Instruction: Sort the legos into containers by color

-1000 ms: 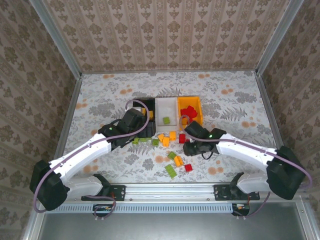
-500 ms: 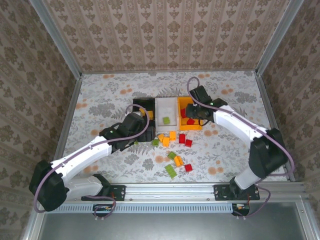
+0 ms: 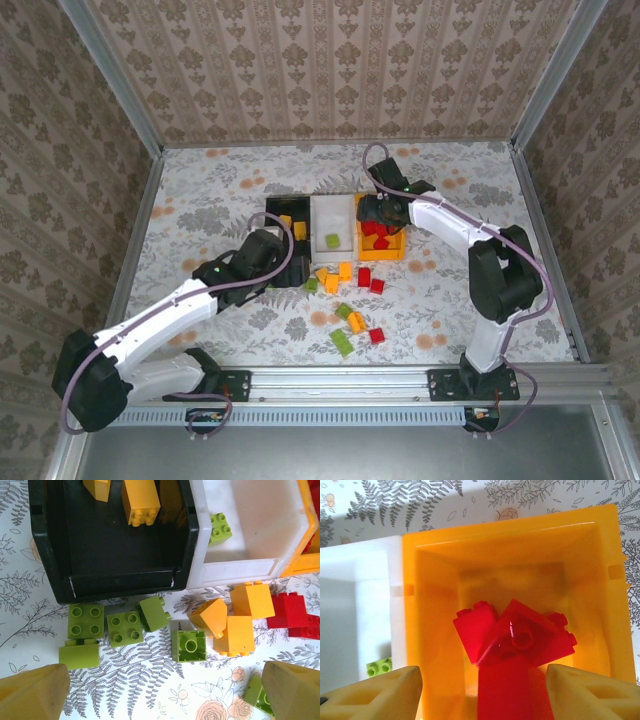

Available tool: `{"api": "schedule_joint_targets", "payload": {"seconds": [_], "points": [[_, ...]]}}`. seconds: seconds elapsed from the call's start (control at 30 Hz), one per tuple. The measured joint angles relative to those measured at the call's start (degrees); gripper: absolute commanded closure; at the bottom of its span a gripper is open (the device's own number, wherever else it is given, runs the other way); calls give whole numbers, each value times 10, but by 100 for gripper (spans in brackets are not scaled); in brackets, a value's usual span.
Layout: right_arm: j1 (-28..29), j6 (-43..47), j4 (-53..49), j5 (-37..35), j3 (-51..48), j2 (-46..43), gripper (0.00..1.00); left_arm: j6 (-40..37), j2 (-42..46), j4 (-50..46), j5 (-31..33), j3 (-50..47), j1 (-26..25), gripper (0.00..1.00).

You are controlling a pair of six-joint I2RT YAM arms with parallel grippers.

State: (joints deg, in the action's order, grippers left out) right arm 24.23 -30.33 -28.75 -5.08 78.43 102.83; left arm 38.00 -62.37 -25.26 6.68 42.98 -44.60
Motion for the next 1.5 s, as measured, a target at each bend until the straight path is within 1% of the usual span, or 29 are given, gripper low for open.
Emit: {"api": "schedule_joint_targets", "payload": {"seconds": [0.07, 0.2, 0.3, 0.4, 0.43, 0.5, 0.57, 0.77, 0.93, 1.1, 1.23, 1.33, 1.5], "points": [[3, 0, 3, 6, -20, -28, 31, 0, 9, 0, 0, 0, 0, 0], [23, 0, 3, 13, -84, -121, 29, 0, 28, 0, 1, 0, 4, 0], [58, 1, 3, 19, -136, -188, 27, 0, 44, 0, 2, -4, 14, 0], [102, 5, -7, 26, -184, -231, 26, 0, 59, -1, 2, -12, 25, 0], [116, 7, -12, 30, -200, -241, 21, 0, 63, -2, 2, -15, 28, 0], [144, 12, -25, 42, -230, -260, 17, 0, 72, -4, 2, -21, 35, 0], [170, 19, -41, 53, -252, -269, 16, 1, 79, -8, 2, -26, 40, 0], [256, 21, -63, 69, -282, -261, 19, 7, 90, -18, 2, -37, 51, 0], [309, 27, -58, 68, -282, -198, 25, 10, 90, -21, -1, -42, 55, 0], [323, 30, -57, 57, -282, -143, 30, 11, 90, -22, -5, -42, 59, 0], [323, 30, -54, 48, -281, -125, 32, 11, 90, -22, -5, -43, 61, 0], [323, 30, -47, 43, -279, -114, 35, 11, 90, -23, -6, -43, 62, 0], [326, 34, -44, 33, -269, -91, 50, 11, 90, -24, -10, -44, 68, 0]]}}
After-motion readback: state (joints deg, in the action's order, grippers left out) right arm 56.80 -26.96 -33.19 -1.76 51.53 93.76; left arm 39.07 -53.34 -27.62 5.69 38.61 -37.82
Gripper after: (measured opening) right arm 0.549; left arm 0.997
